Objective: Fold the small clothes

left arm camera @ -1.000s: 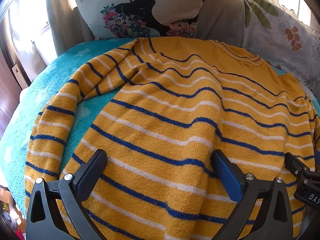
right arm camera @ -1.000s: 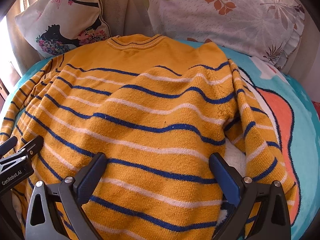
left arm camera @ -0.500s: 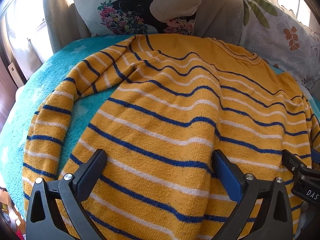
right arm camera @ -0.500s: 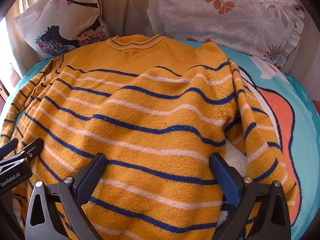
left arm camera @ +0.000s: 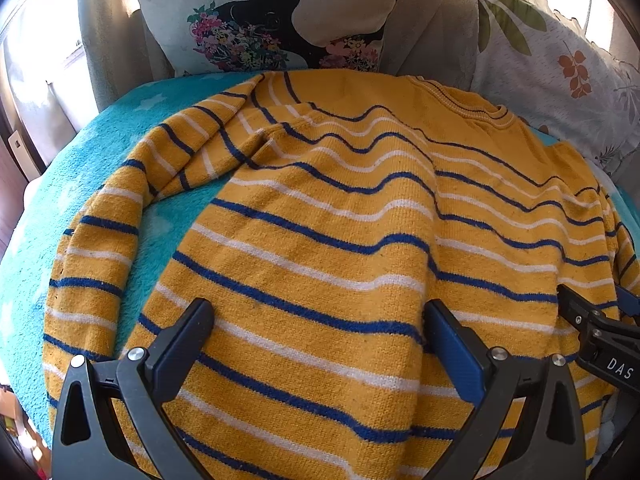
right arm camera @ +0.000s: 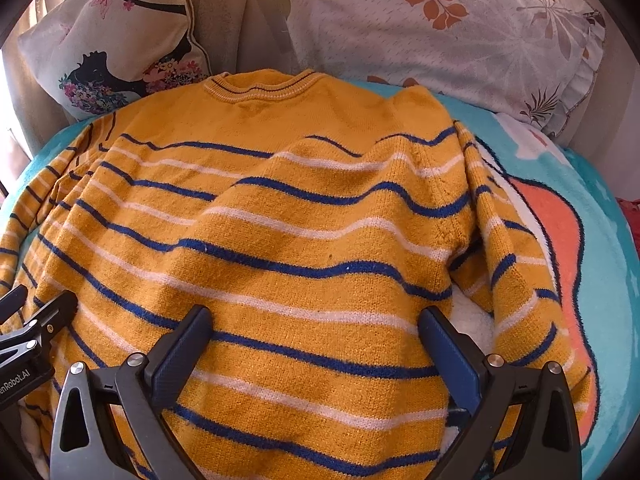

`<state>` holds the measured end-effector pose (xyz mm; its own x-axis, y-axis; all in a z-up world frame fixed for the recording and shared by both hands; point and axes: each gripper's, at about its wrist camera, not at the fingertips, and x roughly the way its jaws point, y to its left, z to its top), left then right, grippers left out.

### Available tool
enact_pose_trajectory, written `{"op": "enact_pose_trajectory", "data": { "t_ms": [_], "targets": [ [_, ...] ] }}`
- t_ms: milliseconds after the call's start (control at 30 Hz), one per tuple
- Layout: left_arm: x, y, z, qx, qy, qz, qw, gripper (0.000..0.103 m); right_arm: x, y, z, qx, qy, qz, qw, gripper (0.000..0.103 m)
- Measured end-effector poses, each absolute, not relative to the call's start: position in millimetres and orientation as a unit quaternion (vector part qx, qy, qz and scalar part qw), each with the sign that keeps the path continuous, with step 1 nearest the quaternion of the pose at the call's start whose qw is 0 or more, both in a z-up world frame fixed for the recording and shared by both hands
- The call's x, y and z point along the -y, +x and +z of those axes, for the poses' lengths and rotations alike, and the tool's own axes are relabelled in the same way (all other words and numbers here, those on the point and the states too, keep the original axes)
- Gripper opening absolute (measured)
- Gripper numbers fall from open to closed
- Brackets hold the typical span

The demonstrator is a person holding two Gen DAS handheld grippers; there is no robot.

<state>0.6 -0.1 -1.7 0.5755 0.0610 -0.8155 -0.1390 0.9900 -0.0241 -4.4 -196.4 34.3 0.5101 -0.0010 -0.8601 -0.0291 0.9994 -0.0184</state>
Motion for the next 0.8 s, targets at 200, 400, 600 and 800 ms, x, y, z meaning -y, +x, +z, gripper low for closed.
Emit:
{"op": "enact_pose_trajectory", "data": {
  "t_ms": [200, 400, 600, 800],
  "targets": [
    [-2.0, -1.1, -0.6, -0.454, -0.054, 0.053, 0.888, 0.103, 215.3, -27.8, 63.0, -0.453, 0.026, 0.022, 0.891, 0.07],
    [-2.0, -0.9, -0.4, -0.455, -0.05, 0.056, 0.887, 0.103, 283.5, -94.3, 136.3, -0.379, 0.006, -0.005, 0.925, 0.08],
    [-0.8, 0.5, -0.7, -0.456, -0.046, 0.06, 0.887, 0.103, 303.5, -138.7, 101.3, -0.443, -0.052, 0.008, 0.895, 0.08],
    [-0.3, 0.3, -0.9, -0.456, -0.045, 0.06, 0.887, 0.103, 283.9, -152.3, 56.4, -0.48, -0.064, 0.035, 0.874, 0.072]
  ]
}}
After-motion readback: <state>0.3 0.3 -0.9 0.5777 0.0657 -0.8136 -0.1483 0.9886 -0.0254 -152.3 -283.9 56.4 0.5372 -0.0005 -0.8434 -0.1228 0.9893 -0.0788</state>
